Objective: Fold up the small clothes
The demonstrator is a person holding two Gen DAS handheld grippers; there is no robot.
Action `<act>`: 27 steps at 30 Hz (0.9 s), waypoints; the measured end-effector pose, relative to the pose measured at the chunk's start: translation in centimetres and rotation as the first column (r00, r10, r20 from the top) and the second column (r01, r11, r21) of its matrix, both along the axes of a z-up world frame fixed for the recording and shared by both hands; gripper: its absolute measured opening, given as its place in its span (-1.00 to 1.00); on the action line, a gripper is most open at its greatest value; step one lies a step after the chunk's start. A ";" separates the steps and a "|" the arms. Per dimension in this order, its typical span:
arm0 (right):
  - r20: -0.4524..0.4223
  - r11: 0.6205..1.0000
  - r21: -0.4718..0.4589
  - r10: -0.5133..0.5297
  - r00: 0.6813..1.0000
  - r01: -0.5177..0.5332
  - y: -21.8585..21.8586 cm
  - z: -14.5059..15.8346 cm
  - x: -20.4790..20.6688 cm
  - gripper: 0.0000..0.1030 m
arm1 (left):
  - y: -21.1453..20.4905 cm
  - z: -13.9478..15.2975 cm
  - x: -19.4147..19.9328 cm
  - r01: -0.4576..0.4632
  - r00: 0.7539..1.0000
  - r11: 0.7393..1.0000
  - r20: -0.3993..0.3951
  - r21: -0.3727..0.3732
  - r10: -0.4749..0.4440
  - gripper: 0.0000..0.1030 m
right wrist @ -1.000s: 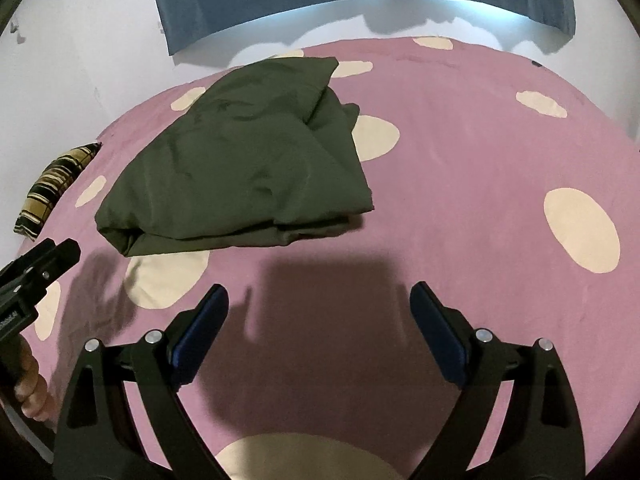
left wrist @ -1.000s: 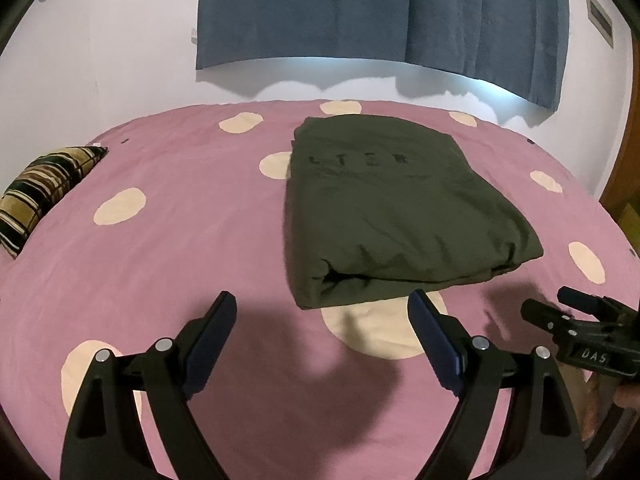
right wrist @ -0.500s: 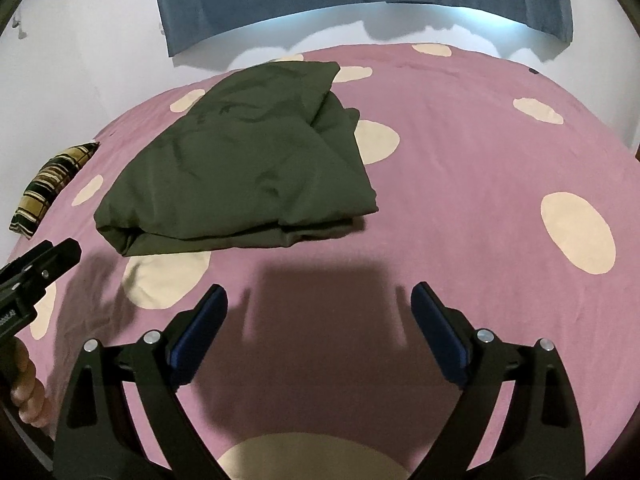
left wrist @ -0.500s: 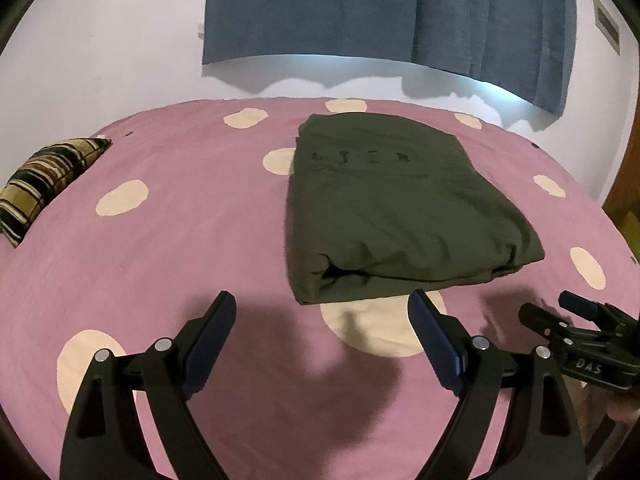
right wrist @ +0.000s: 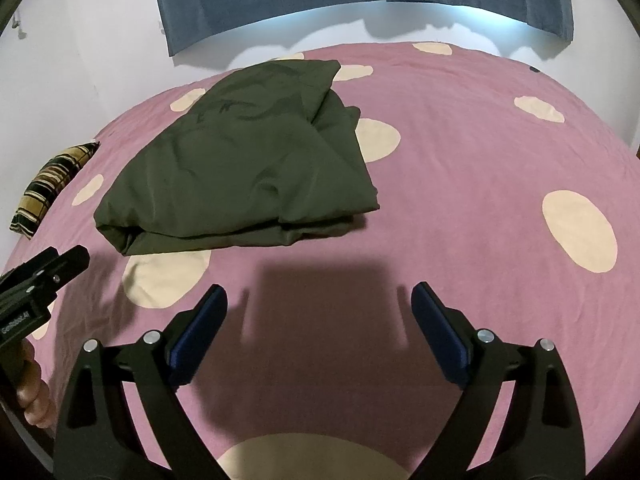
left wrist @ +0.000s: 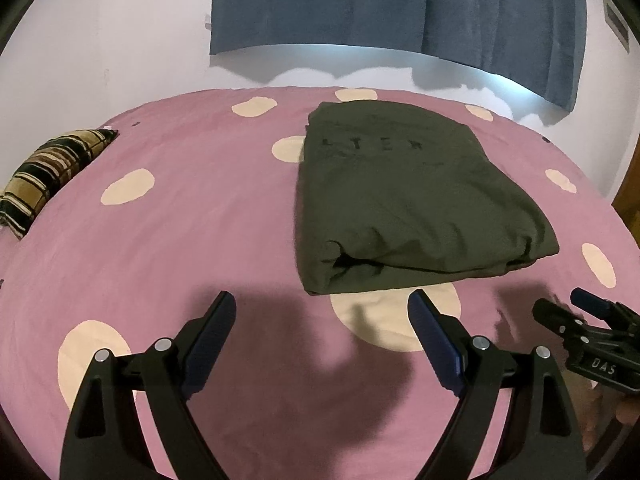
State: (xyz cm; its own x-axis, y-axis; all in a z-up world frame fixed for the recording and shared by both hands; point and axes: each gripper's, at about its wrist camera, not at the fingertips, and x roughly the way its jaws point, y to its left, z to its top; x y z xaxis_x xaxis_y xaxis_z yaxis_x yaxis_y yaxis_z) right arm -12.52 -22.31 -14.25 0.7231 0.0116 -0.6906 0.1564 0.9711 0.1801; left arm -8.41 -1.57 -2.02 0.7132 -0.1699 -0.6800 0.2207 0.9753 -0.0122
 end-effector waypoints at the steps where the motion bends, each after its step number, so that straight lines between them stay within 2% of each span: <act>1: 0.000 1.000 -0.001 0.001 1.000 -0.001 0.0 0.0 0.0 0.81 | 0.0 0.0 -0.1 -0.003 1.000 1.000 0.004 0.001 0.003 0.68; 27: -0.014 1.000 0.001 0.016 1.000 -0.016 0.7 -0.3 -0.1 0.81 | -0.1 0.1 0.2 -0.011 1.000 1.000 -0.014 0.007 0.011 0.68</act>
